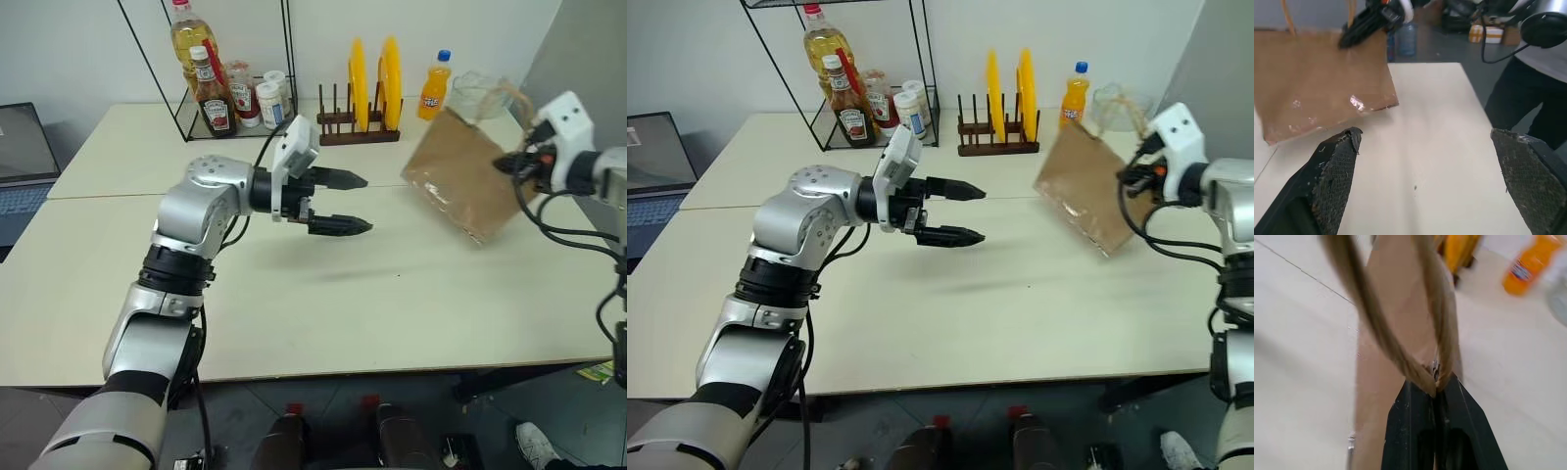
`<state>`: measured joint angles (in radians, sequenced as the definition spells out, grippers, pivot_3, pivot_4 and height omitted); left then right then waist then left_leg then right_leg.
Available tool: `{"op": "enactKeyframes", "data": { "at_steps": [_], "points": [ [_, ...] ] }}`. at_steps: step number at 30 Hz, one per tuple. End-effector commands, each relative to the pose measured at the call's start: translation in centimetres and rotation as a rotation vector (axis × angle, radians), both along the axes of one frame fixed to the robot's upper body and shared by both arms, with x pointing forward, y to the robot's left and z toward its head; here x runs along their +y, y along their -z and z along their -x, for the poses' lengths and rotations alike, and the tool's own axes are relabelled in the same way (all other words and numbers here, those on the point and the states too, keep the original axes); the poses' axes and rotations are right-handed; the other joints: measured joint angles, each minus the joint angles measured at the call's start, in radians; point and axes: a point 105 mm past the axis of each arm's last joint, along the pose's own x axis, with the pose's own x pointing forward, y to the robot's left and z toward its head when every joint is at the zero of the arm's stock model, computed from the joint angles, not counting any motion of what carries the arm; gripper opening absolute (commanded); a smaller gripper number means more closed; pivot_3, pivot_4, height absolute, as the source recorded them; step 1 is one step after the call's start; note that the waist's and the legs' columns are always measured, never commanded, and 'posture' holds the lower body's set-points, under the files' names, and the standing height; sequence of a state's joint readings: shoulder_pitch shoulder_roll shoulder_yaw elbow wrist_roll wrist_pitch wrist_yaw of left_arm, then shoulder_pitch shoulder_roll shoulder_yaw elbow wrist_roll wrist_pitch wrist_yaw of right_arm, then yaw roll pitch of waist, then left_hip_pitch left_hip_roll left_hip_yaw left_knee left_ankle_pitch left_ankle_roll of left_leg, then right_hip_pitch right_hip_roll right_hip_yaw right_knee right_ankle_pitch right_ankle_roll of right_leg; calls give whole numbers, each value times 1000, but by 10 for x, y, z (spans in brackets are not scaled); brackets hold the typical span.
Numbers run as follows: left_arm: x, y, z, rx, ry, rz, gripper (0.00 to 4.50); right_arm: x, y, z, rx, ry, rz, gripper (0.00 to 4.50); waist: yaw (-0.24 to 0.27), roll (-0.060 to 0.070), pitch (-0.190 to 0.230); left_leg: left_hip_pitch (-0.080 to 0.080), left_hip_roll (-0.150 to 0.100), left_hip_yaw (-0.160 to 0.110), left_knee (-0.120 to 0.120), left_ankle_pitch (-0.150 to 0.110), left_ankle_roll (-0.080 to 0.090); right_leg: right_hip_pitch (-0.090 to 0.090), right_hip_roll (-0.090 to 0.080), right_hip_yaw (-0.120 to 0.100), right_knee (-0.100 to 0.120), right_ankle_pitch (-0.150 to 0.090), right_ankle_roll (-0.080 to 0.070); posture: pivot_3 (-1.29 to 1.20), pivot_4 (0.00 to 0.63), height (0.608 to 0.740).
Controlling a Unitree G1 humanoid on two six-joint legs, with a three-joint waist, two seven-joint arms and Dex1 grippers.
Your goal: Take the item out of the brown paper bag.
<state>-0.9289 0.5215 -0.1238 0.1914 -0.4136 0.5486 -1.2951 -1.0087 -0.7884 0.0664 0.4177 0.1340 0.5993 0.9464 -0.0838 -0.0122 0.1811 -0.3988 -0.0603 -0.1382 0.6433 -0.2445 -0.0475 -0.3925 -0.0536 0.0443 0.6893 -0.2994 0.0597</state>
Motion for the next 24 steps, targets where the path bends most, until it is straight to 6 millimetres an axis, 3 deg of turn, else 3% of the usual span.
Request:
{"op": "enactKeyframes", "data": {
  "at_steps": [1,4,8,14,19,24],
  "points": [
    [19,-8,8,-19,-68,26,4500,38,-17,-6,-95,-160,66,32,0,0,0,0,0,0,0,0,0,0,0,0,0,0,0,0,150,740],
    [47,-2,17,17,-255,116,4500,88,-11,-19,-124,-314,107,32,-9,0,0,-1,0,0,0,0,0,-3,-1,2,1,0,0,0,150,740],
    [71,12,38,47,-451,165,4500,128,-9,-27,-158,-439,131,32,-11,-4,2,-4,1,1,0,0,-1,-10,-1,3,5,1,-1,0,150,740],
    [92,27,64,53,-695,242,4500,184,-3,-23,-201,-614,180,32,6,-6,3,-5,1,0,2,0,-1,-13,-2,1,8,3,-5,0,150,740],
    [94,30,78,38,-794,270,4500,210,4,-22,-242,-651,248,32,11,-6,3,-4,2,0,1,0,-1,-12,-1,1,8,3,-5,0,150,740],
    [100,29,86,25,-858,269,4500,216,19,-26,-268,-623,362,32,13,-6,3,-4,2,1,1,0,-1,-13,-1,1,8,3,-5,0,150,740]
  ]
}}
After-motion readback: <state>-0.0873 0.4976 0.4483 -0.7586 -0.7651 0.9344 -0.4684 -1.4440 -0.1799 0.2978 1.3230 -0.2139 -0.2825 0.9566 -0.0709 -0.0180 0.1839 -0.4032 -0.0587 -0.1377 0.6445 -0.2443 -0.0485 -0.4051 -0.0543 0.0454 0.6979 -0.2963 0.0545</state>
